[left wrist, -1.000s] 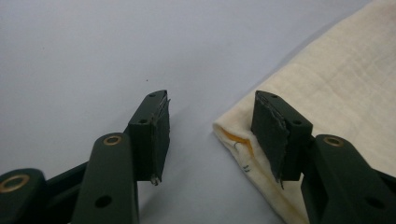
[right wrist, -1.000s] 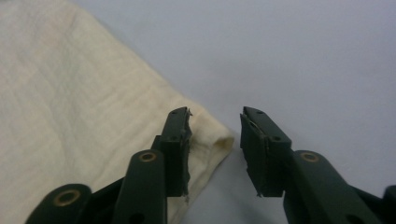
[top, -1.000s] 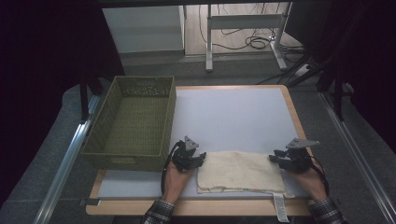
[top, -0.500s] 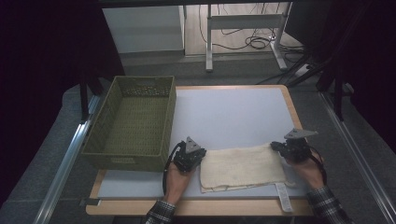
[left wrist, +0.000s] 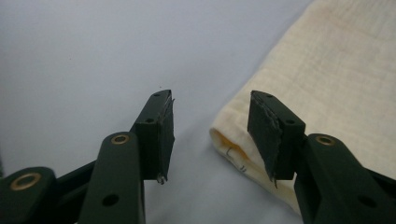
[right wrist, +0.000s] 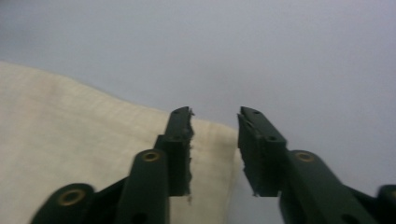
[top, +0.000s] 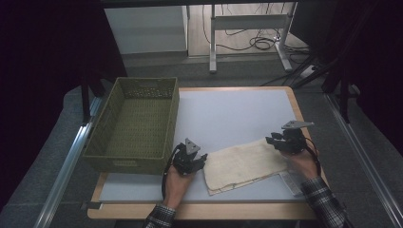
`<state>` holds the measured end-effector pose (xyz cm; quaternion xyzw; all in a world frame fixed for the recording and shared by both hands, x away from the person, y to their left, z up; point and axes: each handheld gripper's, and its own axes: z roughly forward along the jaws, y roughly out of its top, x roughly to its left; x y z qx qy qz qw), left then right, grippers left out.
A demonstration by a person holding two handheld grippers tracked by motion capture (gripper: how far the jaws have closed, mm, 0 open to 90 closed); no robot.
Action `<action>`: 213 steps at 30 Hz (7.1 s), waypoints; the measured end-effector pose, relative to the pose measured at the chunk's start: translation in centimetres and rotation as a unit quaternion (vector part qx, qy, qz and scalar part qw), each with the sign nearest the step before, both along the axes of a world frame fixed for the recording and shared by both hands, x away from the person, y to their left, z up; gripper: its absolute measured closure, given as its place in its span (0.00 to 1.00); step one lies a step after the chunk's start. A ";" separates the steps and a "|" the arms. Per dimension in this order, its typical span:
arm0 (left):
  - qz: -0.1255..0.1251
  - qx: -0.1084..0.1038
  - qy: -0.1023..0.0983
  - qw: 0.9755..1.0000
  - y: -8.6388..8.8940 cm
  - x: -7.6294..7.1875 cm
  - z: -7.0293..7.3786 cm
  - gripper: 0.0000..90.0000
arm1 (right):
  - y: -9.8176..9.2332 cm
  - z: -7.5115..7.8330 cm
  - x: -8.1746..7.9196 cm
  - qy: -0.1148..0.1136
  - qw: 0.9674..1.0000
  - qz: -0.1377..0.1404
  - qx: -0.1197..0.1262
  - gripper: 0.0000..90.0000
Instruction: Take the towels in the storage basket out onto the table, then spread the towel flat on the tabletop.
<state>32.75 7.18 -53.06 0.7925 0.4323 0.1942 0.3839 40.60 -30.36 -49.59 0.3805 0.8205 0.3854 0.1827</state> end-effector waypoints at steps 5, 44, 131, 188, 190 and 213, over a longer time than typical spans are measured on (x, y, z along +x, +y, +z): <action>-0.002 -0.004 0.021 1.000 0.0 0.5 -0.2 0.56 | -0.6 0.7 -2.3 0.004 1.000 0.017 0.008 0.64; 0.004 -0.004 0.037 0.999 0.1 1.0 -1.3 0.43 | 17.6 -3.2 -13.5 0.032 0.956 0.291 -0.007 0.61; -0.154 0.001 -0.022 0.988 -20.8 11.3 3.3 0.63 | -4.1 -1.6 -9.4 -0.014 0.999 -0.010 0.026 0.83; -0.160 -0.045 0.067 0.984 -11.3 7.5 0.9 0.95 | -4.7 -1.7 -7.4 0.100 0.994 -0.006 0.035 0.92; -0.159 -0.043 0.060 0.984 -11.1 7.5 1.4 0.95 | -4.4 -1.4 -7.5 0.095 0.995 -0.001 0.035 0.92; -0.126 -0.028 0.037 0.991 -6.4 7.3 4.4 0.94 | -0.2 1.7 -6.9 0.058 0.995 0.050 0.061 0.92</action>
